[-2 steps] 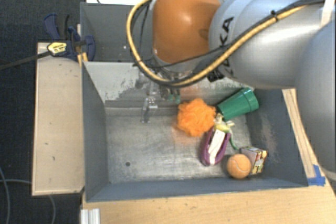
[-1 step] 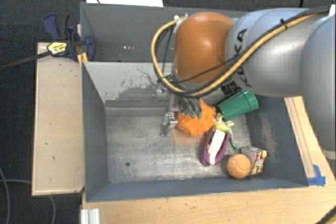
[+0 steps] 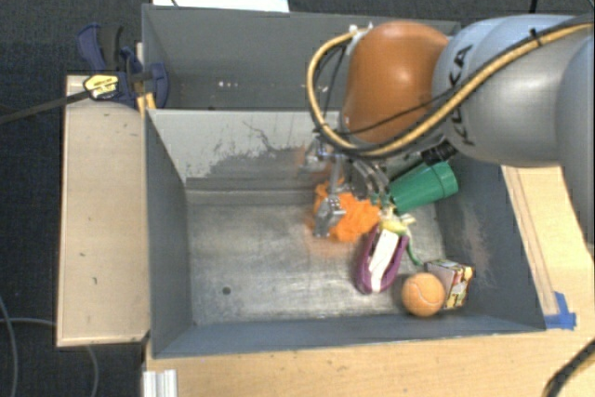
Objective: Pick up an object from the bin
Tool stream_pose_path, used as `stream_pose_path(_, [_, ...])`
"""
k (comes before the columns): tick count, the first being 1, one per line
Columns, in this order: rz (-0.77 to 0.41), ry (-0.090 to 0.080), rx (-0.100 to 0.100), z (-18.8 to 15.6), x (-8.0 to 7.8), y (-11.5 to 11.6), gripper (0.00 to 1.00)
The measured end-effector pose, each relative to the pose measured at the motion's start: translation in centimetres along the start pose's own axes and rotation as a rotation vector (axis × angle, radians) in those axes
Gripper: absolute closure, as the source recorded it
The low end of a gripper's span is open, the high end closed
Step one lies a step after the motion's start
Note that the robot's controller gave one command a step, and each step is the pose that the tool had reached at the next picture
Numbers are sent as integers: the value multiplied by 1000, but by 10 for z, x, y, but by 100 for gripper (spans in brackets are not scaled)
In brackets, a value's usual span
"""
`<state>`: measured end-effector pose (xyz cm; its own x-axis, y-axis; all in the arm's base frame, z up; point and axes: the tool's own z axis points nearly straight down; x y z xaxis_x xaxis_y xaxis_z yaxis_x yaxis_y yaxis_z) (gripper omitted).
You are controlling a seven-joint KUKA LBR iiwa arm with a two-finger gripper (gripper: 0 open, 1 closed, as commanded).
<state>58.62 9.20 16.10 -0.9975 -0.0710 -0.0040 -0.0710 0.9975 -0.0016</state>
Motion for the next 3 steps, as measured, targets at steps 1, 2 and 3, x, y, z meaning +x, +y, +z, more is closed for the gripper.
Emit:
stream_pose_path(1, [-101,1,-3,8,8,-15,0])
stream_pose_path(2, [-125,-3,-3,87,23,-44,0])
stream_pose_path(3, [-123,-10,-2,85,34,-36,100])
